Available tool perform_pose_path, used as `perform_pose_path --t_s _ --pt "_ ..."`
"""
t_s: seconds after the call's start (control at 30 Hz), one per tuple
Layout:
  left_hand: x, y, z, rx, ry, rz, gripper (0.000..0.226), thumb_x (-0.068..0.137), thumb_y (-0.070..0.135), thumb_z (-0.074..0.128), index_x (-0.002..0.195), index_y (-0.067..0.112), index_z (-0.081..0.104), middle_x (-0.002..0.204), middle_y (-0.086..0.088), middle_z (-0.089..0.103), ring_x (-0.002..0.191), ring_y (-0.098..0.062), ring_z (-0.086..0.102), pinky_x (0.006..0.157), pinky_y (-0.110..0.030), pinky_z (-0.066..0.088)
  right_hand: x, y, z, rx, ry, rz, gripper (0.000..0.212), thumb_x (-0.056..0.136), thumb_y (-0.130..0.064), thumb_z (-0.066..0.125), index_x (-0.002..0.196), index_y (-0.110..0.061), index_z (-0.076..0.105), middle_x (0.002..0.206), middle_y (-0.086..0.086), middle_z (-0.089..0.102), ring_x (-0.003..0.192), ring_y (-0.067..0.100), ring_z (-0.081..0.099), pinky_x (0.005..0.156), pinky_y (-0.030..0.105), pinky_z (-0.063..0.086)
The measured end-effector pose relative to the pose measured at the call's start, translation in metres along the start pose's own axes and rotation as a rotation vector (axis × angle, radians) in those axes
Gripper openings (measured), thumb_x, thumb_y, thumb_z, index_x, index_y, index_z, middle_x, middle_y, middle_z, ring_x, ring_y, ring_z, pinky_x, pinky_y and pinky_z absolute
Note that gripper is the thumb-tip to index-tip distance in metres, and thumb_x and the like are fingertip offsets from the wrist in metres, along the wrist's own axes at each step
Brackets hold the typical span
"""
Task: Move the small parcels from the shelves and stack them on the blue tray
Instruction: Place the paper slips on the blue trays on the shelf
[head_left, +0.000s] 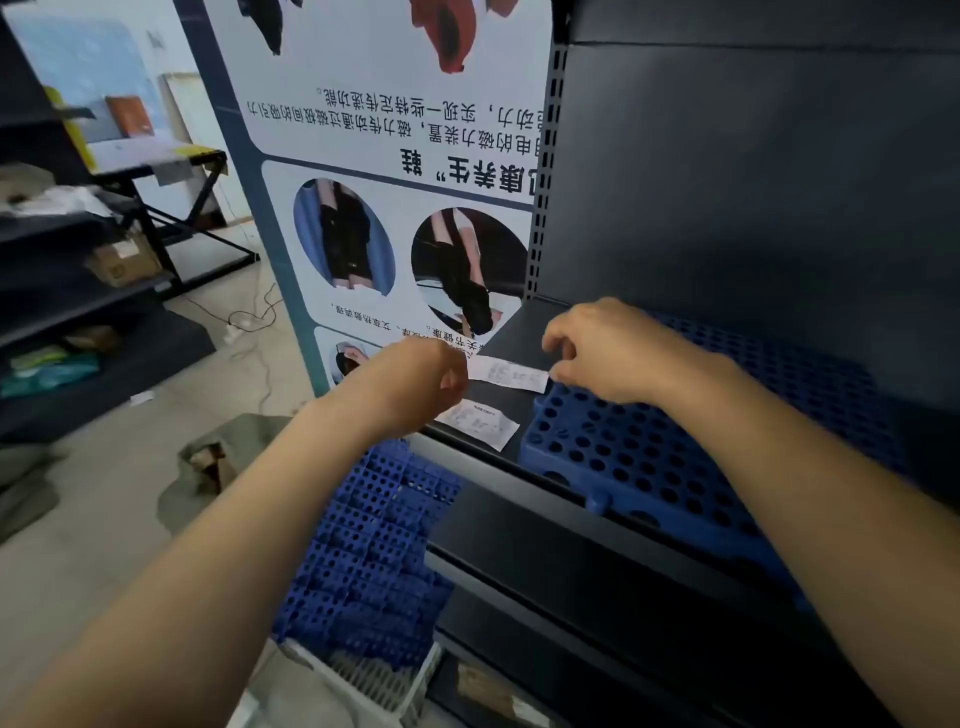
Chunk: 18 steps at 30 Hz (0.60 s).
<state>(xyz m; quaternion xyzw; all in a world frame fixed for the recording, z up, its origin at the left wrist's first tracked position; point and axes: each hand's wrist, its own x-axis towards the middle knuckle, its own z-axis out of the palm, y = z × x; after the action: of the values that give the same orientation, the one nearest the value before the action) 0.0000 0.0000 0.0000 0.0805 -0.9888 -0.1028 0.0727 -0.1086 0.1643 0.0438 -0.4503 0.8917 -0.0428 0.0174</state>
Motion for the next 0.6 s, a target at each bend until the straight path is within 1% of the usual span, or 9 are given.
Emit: perform_pose_path --t_s 0.1,0.23,0.3,0.43,0.53,0.6 --pt "0.006 -0.004 0.008 -0.006 -0.035 -0.089 0.014 0.088 0.017 0.060 0.100 0.015 0.066 0.094 -0.001 0.063 0.081 -0.016 0.052 0.077 -0.025 0.043 0.014 0.008 0.003 0.007 -0.025 -0.022 0.023 0.089 -0.021 0.063 0.111 -0.015 0.065 0.104 0.003 0.064 0.089 0.023 0.061 0.082 0.041 0.053" --pt "0.015 -0.004 0.017 -0.009 -0.144 -0.187 0.023 0.087 0.015 0.060 0.110 0.012 0.065 0.107 -0.004 0.064 0.097 -0.022 0.058 0.085 -0.027 0.043 0.029 0.017 0.007 0.017 -0.083 -0.044 0.025 0.089 -0.021 0.063 0.114 -0.016 0.064 0.110 0.002 0.062 0.093 0.022 0.060 0.084 0.038 0.052" --pt "0.019 -0.004 0.020 -0.001 -0.154 -0.225 0.025 0.087 0.016 0.061 0.111 0.012 0.065 0.110 -0.007 0.062 0.101 -0.024 0.057 0.087 -0.029 0.045 0.036 0.022 0.011 0.014 -0.096 -0.052 0.024 0.089 -0.019 0.063 0.113 -0.013 0.064 0.111 0.003 0.062 0.094 0.023 0.060 0.085 0.038 0.052" --pt "0.025 -0.003 0.023 -0.003 -0.169 -0.294 0.027 0.086 0.014 0.060 0.113 0.012 0.062 0.113 -0.010 0.059 0.100 -0.025 0.056 0.084 -0.031 0.045 0.055 0.029 0.026 0.004 -0.103 -0.069 0.026 0.086 -0.012 0.062 0.110 -0.002 0.064 0.119 0.011 0.063 0.096 0.032 0.063 0.086 0.046 0.053" --pt "0.026 -0.002 0.025 -0.014 -0.175 -0.351 0.033 0.087 0.013 0.059 0.119 0.009 0.058 0.115 -0.011 0.060 0.101 -0.026 0.056 0.080 -0.029 0.042 0.069 0.031 0.038 0.005 -0.154 -0.060 0.032 0.086 -0.011 0.061 0.116 -0.001 0.061 0.116 0.017 0.063 0.104 0.034 0.061 0.089 0.046 0.052" --pt "0.026 -0.003 0.025 -0.023 -0.167 -0.381 0.034 0.087 0.013 0.060 0.121 0.007 0.056 0.116 -0.011 0.060 0.100 -0.027 0.056 0.078 -0.028 0.041 0.077 0.029 0.044 -0.014 -0.187 -0.056 0.034 0.087 -0.012 0.060 0.120 -0.002 0.060 0.117 0.017 0.062 0.106 0.033 0.060 0.090 0.044 0.052"
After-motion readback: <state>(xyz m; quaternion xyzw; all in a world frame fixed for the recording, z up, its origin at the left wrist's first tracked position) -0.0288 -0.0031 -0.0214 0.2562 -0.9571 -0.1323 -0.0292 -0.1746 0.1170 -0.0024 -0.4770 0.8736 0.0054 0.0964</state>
